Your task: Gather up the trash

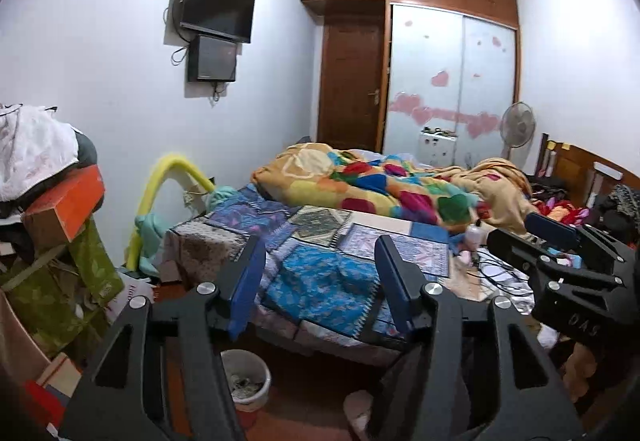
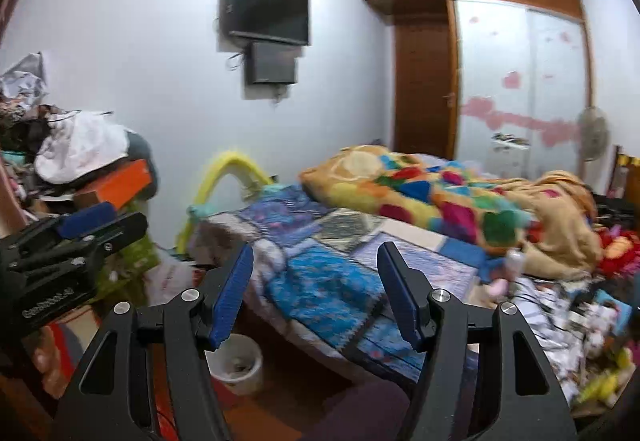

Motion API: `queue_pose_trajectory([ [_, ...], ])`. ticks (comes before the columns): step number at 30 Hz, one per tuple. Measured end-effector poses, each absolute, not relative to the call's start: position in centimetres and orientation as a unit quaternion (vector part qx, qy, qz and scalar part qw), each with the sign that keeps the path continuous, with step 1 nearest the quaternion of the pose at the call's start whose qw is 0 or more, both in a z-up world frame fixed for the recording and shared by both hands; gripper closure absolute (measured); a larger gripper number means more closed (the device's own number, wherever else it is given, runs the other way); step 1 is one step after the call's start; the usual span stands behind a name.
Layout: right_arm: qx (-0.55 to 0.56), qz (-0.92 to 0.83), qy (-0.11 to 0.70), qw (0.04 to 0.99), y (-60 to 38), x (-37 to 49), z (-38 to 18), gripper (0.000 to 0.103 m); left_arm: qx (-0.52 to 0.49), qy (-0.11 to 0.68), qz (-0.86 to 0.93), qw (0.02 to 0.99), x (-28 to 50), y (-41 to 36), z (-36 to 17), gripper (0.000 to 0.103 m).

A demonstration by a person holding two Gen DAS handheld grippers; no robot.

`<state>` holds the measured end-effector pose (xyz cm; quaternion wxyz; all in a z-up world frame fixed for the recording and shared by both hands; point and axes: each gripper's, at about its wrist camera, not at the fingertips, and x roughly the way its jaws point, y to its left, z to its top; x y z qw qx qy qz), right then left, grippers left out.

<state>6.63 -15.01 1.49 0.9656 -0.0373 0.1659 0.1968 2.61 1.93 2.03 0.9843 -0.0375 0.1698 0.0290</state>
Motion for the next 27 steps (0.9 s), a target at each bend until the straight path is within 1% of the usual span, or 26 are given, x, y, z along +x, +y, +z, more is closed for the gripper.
queue_pose_trajectory([
  [1,-0.034,0.187,0.164,0.968,-15.3,6.1,1.5,0.027,-0.035,0.170,0.028,0.984,2.3,1.7,1.9,0.044],
  [2,-0.028,0.176,0.161,0.971,-15.6,5.6,1.5,0.022,-0.032,0.170,0.025,0.985,2.0,1.5,1.8,0.037],
  [3,-0.023,0.165,0.157,0.973,-16.0,5.1,1.6,0.014,-0.030,0.169,0.024,0.985,1.6,1.3,1.8,0.034],
  [4,-0.021,0.150,0.151,0.977,-16.3,4.7,1.7,0.008,-0.031,0.169,0.024,0.985,1.2,1.2,1.7,0.026],
  [5,-0.022,0.137,0.146,0.980,-16.4,4.4,1.6,0.004,-0.033,0.170,0.024,0.985,0.9,1.1,1.5,0.019],
  [6,-0.028,0.118,0.139,0.983,-16.3,4.0,1.7,0.000,-0.034,0.174,0.022,0.984,0.6,1.1,1.4,0.018],
  [9,-0.036,0.090,0.129,0.987,-16.1,3.1,1.8,0.000,-0.029,0.181,0.022,0.983,-0.4,1.1,1.4,0.018],
  [15,-0.031,0.115,0.137,0.983,-16.6,1.6,1.5,0.000,-0.029,0.179,0.030,0.983,-2.1,1.4,1.3,0.018],
  [27,-0.030,0.129,0.132,0.982,-17.0,0.6,1.5,0.000,-0.026,0.186,0.038,0.982,-2.4,1.4,0.6,0.018],
])
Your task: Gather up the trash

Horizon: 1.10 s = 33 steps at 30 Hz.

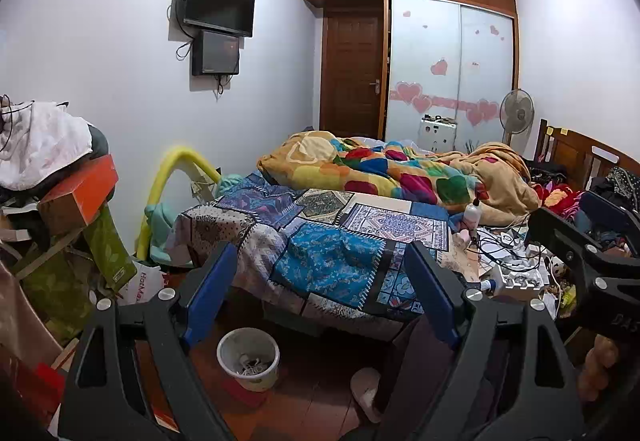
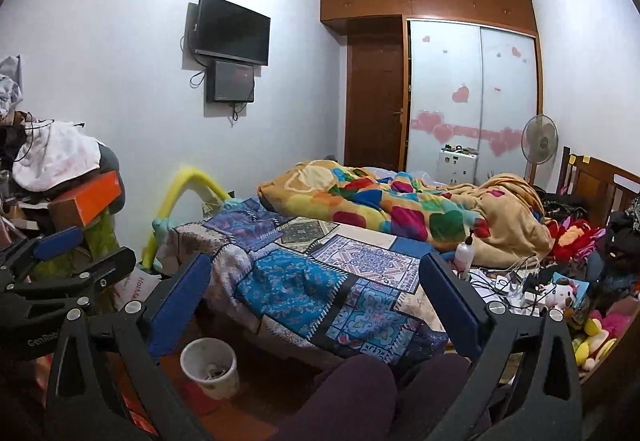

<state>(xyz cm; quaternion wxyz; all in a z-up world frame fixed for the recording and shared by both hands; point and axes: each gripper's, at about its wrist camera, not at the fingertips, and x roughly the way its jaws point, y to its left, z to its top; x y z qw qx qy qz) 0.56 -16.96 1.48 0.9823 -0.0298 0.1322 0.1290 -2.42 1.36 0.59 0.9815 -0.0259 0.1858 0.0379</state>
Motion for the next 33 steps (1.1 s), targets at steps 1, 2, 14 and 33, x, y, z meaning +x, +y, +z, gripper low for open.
queue_pose_trajectory([
  [1,-0.029,0.130,0.133,0.982,-17.03,0.55,1.50,0.000,-0.026,0.185,0.038,0.982,-2.44,1.38,0.60,0.018],
  [2,-0.027,0.129,0.134,0.982,-17.11,0.58,1.53,0.000,-0.026,0.185,0.038,0.982,-2.44,1.41,0.61,0.018],
  [14,-0.020,0.137,0.144,0.980,-17.58,0.70,1.54,0.000,-0.022,0.184,0.042,0.982,-2.40,0.99,0.52,0.018],
  [33,-0.019,0.140,0.146,0.979,-17.64,0.61,1.89,0.000,-0.015,0.170,0.044,0.984,-2.68,0.79,0.93,0.007],
])
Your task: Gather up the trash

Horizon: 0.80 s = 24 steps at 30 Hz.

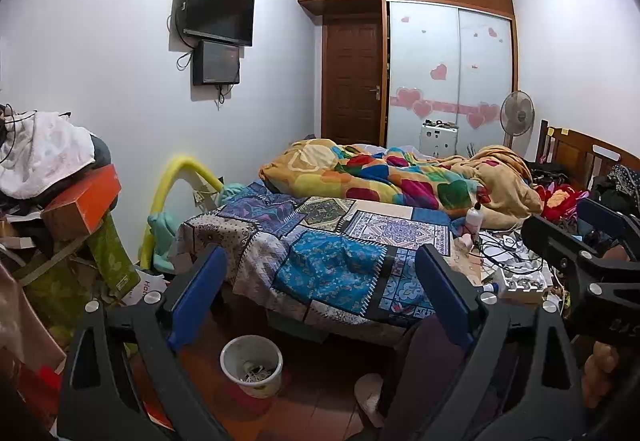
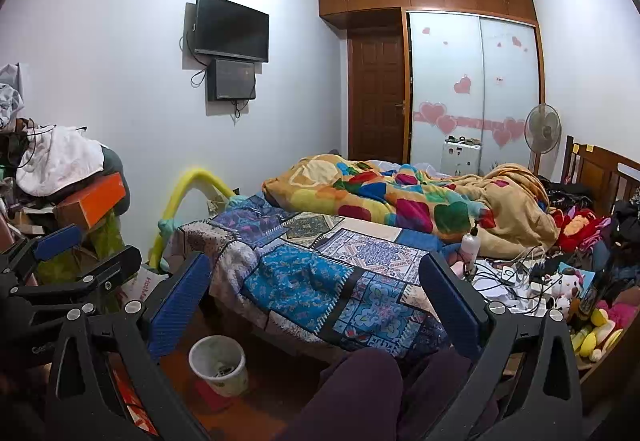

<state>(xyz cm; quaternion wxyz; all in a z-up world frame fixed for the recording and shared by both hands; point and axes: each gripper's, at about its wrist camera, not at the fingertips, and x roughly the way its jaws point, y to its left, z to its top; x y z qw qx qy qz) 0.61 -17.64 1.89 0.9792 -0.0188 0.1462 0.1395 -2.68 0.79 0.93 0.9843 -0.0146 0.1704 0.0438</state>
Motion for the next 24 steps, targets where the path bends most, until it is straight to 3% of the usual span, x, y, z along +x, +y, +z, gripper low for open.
queue_pose_trajectory([
  [24,-0.020,0.143,0.140,0.980,-17.8,0.5,2.1,0.000,-0.038,0.168,0.027,0.985,-3.2,2.2,1.1,0.005],
])
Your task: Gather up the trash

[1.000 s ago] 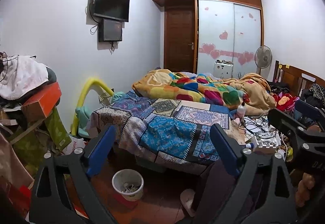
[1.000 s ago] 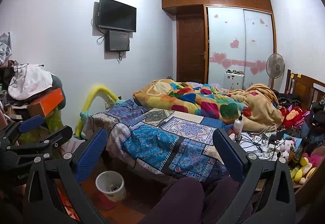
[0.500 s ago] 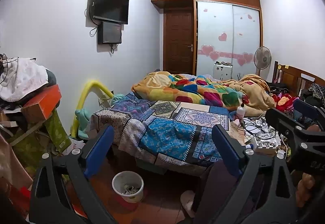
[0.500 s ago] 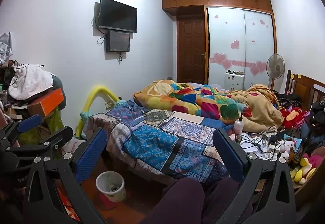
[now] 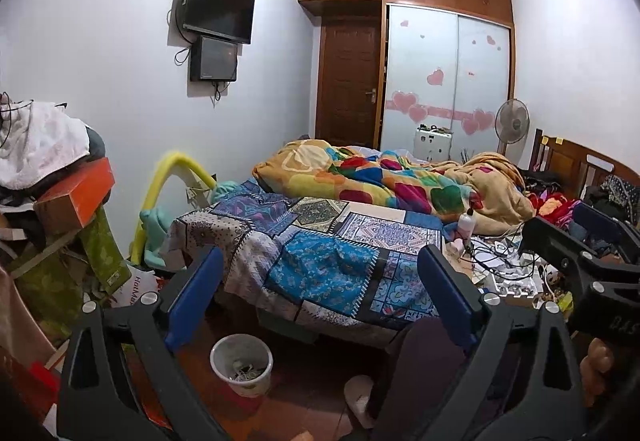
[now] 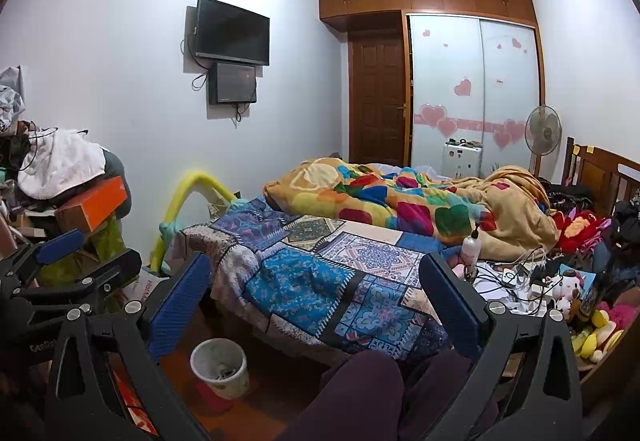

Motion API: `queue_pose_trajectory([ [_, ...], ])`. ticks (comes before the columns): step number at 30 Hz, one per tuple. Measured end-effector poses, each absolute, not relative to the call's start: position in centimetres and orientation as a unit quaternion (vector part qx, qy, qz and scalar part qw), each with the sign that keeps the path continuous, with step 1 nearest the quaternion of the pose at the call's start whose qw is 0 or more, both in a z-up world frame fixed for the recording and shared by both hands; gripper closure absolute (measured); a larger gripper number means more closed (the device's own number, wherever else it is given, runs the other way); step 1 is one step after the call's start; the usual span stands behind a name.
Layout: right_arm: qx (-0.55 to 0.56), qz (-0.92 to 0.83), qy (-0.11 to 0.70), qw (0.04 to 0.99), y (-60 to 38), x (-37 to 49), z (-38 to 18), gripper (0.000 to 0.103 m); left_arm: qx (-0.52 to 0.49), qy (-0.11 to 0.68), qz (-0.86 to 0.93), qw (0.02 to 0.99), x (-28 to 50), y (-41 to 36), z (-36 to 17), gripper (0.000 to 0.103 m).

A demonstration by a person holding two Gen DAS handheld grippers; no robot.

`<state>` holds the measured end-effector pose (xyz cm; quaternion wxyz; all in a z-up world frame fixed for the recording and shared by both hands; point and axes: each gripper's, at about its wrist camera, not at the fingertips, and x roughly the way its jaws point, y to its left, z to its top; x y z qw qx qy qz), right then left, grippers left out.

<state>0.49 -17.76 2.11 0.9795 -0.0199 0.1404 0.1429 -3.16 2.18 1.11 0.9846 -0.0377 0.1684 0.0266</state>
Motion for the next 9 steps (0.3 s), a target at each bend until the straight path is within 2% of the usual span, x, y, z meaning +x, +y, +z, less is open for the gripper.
queue_pose_trajectory([
  [9,-0.020,0.144,0.147,0.978,-17.39,0.61,1.81,0.000,-0.041,0.170,0.024,0.984,-3.24,2.47,0.98,0.005],
])
